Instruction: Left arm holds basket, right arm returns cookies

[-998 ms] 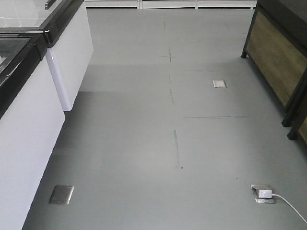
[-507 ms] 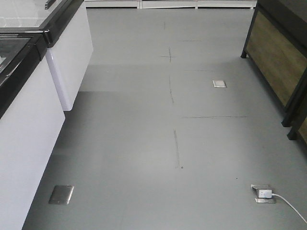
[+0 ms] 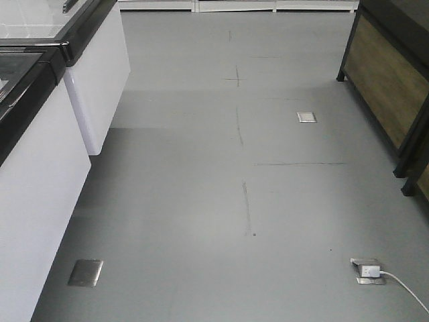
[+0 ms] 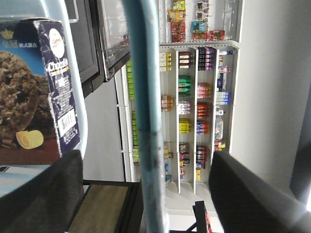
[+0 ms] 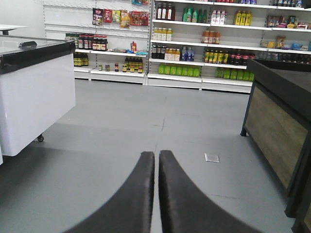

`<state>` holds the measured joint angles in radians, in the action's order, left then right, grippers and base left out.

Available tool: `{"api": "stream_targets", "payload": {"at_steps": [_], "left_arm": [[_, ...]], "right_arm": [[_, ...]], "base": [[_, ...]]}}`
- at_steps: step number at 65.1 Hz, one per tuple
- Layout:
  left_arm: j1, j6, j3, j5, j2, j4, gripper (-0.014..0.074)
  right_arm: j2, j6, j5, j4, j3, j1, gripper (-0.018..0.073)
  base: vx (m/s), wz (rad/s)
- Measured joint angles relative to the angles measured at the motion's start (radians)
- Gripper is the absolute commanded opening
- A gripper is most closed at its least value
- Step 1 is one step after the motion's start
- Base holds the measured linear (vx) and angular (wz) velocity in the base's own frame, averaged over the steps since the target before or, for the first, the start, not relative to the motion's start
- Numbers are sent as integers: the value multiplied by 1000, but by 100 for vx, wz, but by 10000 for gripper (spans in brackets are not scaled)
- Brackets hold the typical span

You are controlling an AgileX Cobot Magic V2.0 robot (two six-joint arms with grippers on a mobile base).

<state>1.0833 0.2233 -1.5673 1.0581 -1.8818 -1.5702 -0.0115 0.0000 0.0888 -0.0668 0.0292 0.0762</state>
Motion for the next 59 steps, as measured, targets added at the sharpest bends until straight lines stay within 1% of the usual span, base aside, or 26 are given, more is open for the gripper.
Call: {"api": "stream_targets", "payload": {"at_steps": [4, 7, 12, 14, 24, 25, 27, 40, 46, 59], "left_arm": [[-3, 6, 0, -1, -8, -14, 512], [-3, 8, 0, -5, -12, -28, 482], [-3, 11, 0, -7, -18, -51, 396], [-3, 11, 0, -9, -19, -57, 354], [-3, 16, 0, -16, -20, -79, 78], [-3, 18, 0, -16, -20, -79, 37], [-3, 22, 0, -15, -20, -80, -10], [-3, 59, 0, 2, -20, -94, -6], [-8, 74, -17, 13, -20, -88, -6], [-51, 91, -127, -1, -18, -55, -5]], "right_arm": [[0, 0, 0, 0, 0, 0, -11], [0, 0, 0, 0, 0, 0, -11], [0, 0, 0, 0, 0, 0, -11], [0, 0, 0, 0, 0, 0, -11], [0, 0, 0, 0, 0, 0, -11], [0, 0, 0, 0, 0, 0, -11], [0, 0, 0, 0, 0, 0, -11], [0, 0, 0, 0, 0, 0, -11], [0, 0, 0, 0, 0, 0, -11], [0, 0, 0, 0, 0, 0, -11]], "base": [[0, 0], [0, 0], [0, 0], [0, 0], [0, 0], [0, 0], [0, 0], [0, 0], [0, 0], [0, 0]]}}
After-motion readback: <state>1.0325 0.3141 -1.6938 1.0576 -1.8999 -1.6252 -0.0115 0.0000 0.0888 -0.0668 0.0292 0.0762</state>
